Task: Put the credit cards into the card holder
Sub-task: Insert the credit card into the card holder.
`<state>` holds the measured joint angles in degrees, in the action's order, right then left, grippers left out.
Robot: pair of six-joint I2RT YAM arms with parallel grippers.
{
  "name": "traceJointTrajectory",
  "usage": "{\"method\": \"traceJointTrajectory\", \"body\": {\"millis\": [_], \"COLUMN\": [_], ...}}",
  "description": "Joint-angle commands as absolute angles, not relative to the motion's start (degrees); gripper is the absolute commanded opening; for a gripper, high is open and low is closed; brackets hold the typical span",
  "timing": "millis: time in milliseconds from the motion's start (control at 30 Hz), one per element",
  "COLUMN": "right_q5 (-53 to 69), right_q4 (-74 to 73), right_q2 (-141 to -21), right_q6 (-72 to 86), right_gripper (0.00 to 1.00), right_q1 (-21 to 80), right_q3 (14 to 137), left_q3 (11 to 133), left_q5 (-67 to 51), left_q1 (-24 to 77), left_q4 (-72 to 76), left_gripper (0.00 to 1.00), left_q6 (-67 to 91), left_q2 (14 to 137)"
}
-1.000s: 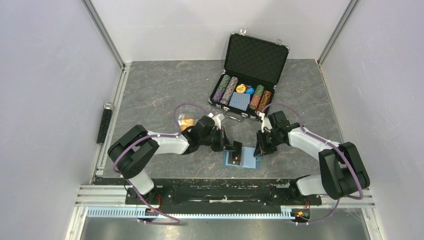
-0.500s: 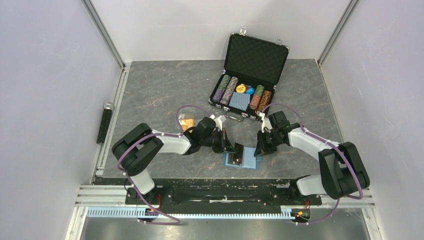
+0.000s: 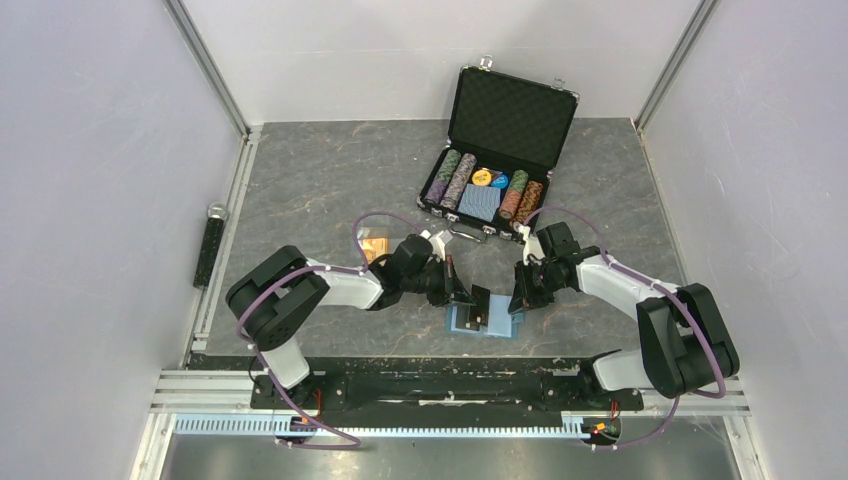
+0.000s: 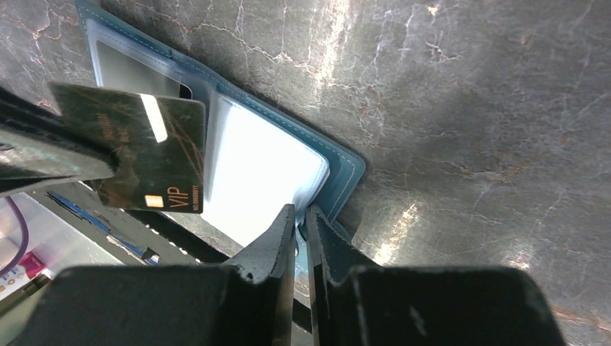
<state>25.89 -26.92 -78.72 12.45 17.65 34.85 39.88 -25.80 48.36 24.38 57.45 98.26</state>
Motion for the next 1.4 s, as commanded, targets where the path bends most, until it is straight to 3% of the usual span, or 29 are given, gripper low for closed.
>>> {"method": "traceJointTrajectory", "body": {"millis": [0,1367], "right_q5": [25.7,26.7], "right_q4": [-25.8,-25.0], "right_q2": [-79.0,-78.5], "right_q6": [12.5,12.6], "right_gripper": [0.11,0.09], "right_q1": [17.6,17.6], "right_q3": [34.1,33.8], "left_q3": [39.6,41.7], "left_q5": [-26.2,-22.9], "left_q1": [48.8,50.1], "left_q4": [26.6,17.1], "left_gripper": [0.02,0.02], "left_q6": [60.3,59.3], "left_q2": [100.3,100.7]}}
